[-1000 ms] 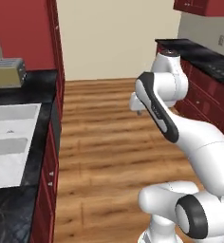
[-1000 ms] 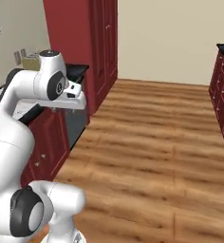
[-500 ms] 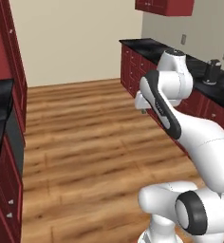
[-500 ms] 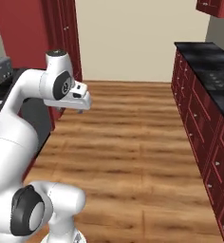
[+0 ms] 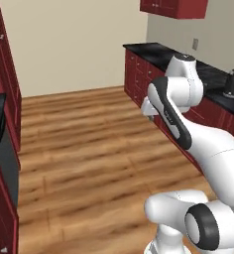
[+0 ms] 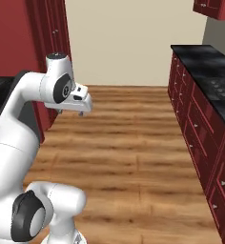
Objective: Navigate to the range hood.
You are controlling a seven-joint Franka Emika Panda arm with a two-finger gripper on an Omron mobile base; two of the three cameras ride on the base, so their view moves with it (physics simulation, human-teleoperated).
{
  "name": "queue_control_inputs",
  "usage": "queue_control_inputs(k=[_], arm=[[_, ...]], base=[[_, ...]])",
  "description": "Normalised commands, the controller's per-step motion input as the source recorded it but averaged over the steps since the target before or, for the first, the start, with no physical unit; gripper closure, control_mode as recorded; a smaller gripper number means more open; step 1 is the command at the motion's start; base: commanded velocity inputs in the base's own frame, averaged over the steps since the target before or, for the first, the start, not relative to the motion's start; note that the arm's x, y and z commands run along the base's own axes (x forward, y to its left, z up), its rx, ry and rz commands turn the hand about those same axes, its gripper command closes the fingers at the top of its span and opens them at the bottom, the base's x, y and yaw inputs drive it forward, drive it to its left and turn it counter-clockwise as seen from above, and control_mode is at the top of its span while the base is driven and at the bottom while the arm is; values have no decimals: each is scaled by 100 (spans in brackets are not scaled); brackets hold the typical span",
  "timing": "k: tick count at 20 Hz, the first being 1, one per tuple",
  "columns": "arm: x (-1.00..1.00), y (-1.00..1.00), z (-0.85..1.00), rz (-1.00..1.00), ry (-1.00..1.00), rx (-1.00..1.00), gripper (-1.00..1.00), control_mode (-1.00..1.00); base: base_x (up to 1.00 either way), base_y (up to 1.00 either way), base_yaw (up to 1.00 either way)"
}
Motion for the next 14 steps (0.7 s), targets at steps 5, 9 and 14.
queue_control_inputs(k=[5, 9, 14], arm=[[0, 0, 0, 0, 0, 0, -100, 100], [0, 0, 0, 0, 0, 0, -100, 100], [0, 0, 0, 0, 0, 0, -100, 100]], base=[[100, 35, -10], [100, 44, -12], [100, 49, -12]])
